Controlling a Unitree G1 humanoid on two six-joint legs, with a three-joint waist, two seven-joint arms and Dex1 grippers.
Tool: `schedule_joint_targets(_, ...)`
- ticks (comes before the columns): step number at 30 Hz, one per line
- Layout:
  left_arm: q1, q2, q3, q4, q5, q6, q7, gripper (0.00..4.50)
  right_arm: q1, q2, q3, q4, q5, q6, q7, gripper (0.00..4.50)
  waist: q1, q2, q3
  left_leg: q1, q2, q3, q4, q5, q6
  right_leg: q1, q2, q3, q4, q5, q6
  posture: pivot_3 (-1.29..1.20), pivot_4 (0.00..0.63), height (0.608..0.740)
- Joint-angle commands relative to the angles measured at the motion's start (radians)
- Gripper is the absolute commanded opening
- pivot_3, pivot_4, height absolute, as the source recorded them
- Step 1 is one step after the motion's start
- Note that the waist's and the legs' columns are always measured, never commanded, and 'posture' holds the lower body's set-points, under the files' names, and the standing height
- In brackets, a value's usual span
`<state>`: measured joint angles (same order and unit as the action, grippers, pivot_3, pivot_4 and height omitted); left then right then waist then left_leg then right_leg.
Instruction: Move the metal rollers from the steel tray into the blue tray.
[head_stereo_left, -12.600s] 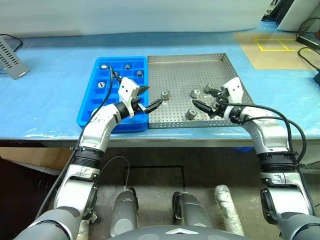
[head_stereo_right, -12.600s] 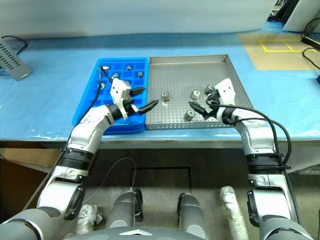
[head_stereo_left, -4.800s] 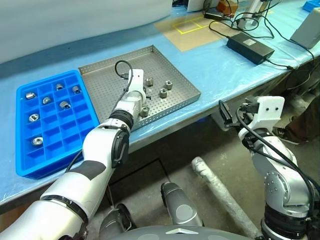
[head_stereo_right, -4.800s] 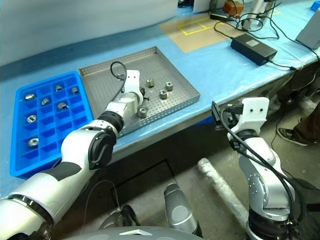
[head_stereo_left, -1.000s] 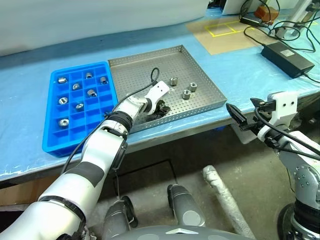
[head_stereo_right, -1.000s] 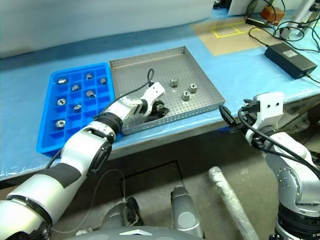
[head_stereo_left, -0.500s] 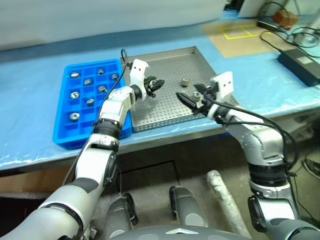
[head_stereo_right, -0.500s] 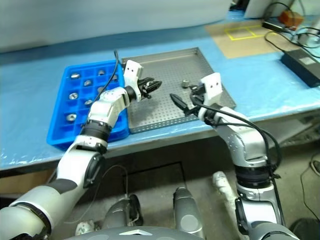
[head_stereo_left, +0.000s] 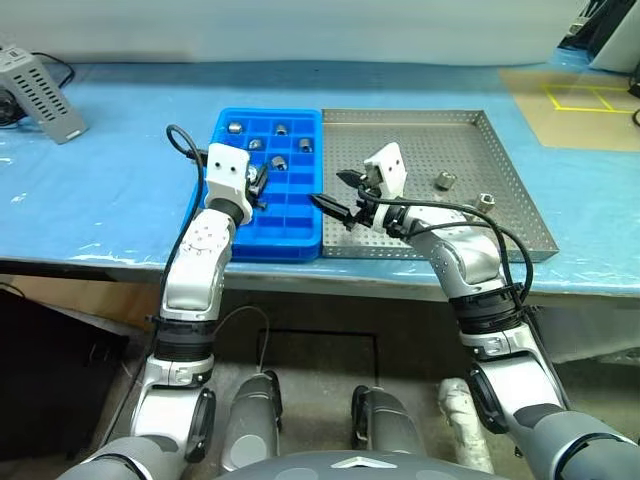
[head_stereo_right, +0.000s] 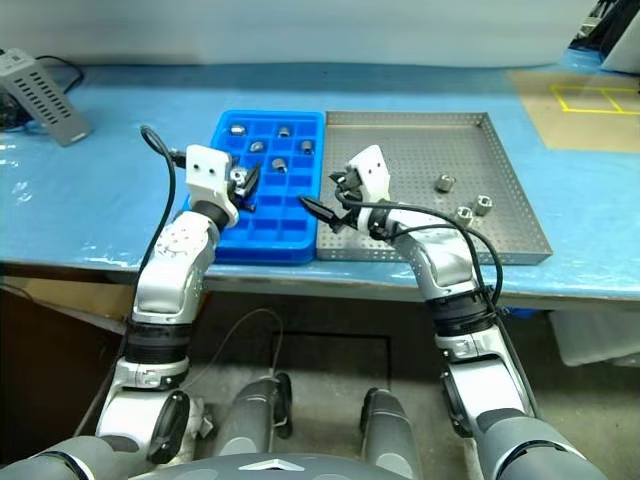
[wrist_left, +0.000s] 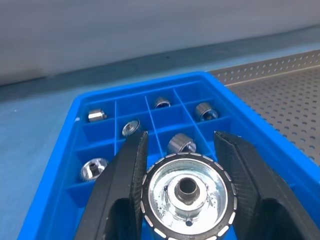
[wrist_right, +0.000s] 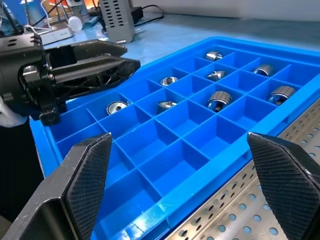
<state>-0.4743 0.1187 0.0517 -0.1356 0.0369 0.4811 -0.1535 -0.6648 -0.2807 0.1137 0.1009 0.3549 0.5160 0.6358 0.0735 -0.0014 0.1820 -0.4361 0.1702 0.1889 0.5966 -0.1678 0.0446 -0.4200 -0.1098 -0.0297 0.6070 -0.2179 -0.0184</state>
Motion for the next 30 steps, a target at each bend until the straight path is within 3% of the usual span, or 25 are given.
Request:
schedule_joint_targets(1,0.055,-0.008,-0.018,-0.098,0.038,0.063,0.060,1.73,-0.019,0.002,0.003,-0.008,-0.014,-0.032,0.023,4.50,-0.003,0.000,0.000,0.000,0.000,0.000,0.000,0.000,-0.001,0.000,0.000,0.000,0.000,0.000,0.000,0.02,0.150,0.740)
schedule_joint_targets(8,0.161,-0.019,-0.030,-0.162,0.062,0.168,0.119,1.73,-0.004,-0.004,-0.003,-0.003,-0.034,-0.034,0.034,4.50,-0.004,0.000,0.000,0.002,0.003,0.000,-0.006,0.004,-0.005,-0.002,0.003,0.000,0.000,0.000,0.000,0.01,0.150,0.740)
schedule_joint_targets(15,0.127,-0.025,-0.022,-0.111,0.011,0.197,0.096,3.97,0.007,-0.016,-0.024,-0.013,-0.047,-0.034,0.019,4.50,-0.003,0.000,0.000,0.009,0.002,0.000,-0.012,0.005,-0.008,0.001,0.003,0.001,0.000,0.000,0.000,-0.04,0.150,0.740)
schedule_joint_targets(19,0.062,-0.032,-0.026,-0.082,-0.098,0.134,-0.027,3.97,0.014,-0.008,-0.091,-0.016,-0.053,-0.037,-0.078,4.50,-0.002,0.000,0.000,0.013,0.001,0.000,-0.016,0.008,-0.011,0.003,0.003,0.002,0.000,0.000,0.000,-0.07,0.150,0.740)
schedule_joint_targets(26,-0.063,0.044,-0.071,0.022,-0.179,-0.062,-0.255,3.97,-0.085,0.005,-0.244,0.141,-0.162,-0.017,-0.450,4.50,-0.017,0.000,0.000,0.013,0.001,0.004,-0.018,0.011,-0.014,0.000,0.004,0.005,0.001,0.000,0.000,-0.12,0.150,0.740)
schedule_joint_targets(30,-0.131,0.064,-0.029,0.113,-0.208,-0.143,-0.280,3.97,-0.143,-0.017,-0.286,0.219,-0.257,0.019,-0.650,4.50,-0.034,0.000,0.000,0.012,0.001,0.005,-0.019,0.013,-0.012,-0.001,0.006,0.005,0.000,0.000,0.000,-0.15,0.150,0.740)
